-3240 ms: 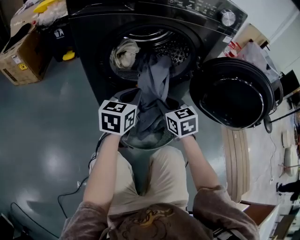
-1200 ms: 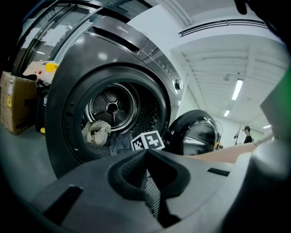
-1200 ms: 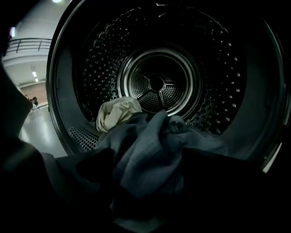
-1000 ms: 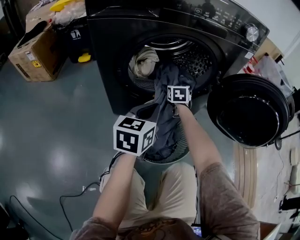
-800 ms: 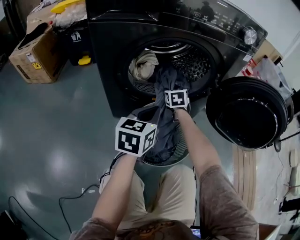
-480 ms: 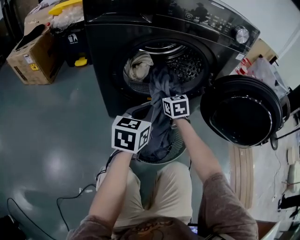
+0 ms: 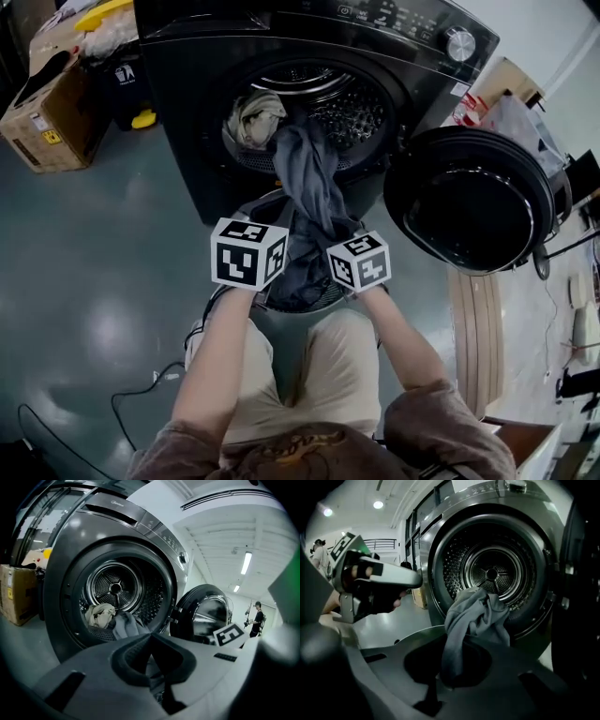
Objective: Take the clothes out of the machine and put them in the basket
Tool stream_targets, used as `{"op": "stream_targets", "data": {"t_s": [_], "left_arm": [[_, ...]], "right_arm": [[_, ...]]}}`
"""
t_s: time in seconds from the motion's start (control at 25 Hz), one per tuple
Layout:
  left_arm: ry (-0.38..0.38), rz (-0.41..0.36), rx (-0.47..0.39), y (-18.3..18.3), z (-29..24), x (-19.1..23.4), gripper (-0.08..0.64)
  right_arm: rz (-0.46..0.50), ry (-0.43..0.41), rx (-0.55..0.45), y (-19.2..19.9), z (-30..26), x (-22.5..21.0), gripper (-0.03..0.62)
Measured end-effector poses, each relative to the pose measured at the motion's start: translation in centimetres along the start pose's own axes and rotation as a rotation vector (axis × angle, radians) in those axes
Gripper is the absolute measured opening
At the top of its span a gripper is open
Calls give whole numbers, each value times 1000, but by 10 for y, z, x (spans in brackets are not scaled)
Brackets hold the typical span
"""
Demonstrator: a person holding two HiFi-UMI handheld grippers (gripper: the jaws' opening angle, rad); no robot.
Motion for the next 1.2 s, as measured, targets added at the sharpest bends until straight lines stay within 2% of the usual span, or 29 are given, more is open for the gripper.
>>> {"op": "stream_targets", "data": {"t_s": [0.12, 0.24, 0.28, 0.4, 0.68, 0.8, 1.0, 1.2], "left_arm": [[3, 9, 0, 1, -3, -1, 5], [-1, 4, 6, 1, -5, -1, 5], [-3, 4, 9, 1, -6, -1, 5], [-6, 1, 14, 2, -7, -3, 5], [-6, 7, 6, 1, -5, -1, 5], [0, 9, 6, 1, -5, -3, 5], [8, 35, 3, 1, -3, 1, 5], [15, 36, -3, -1, 1, 2, 5]], "right_arm": [[-6, -10, 13, 19, 11, 14, 22], [45, 65, 13, 27, 14, 14, 35], [61, 103, 17, 28, 13, 11, 59], [55, 157, 10, 23, 12, 0, 219], [28, 176, -82, -15, -3, -22, 301], [15, 173, -102, -36, -26, -41, 365], [24, 190, -84, -69, -71, -75, 479], [15, 217, -29, -89, -107, -109, 517]]}}
Point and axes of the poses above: the fingertips, and each gripper's own axes: z backward along the fingers, x to its left, y out of its underside, the point moved 6 cm from there along z, backward along the fingers, and after that the axes turned 3 degrees about x, right-handed, at the moved point
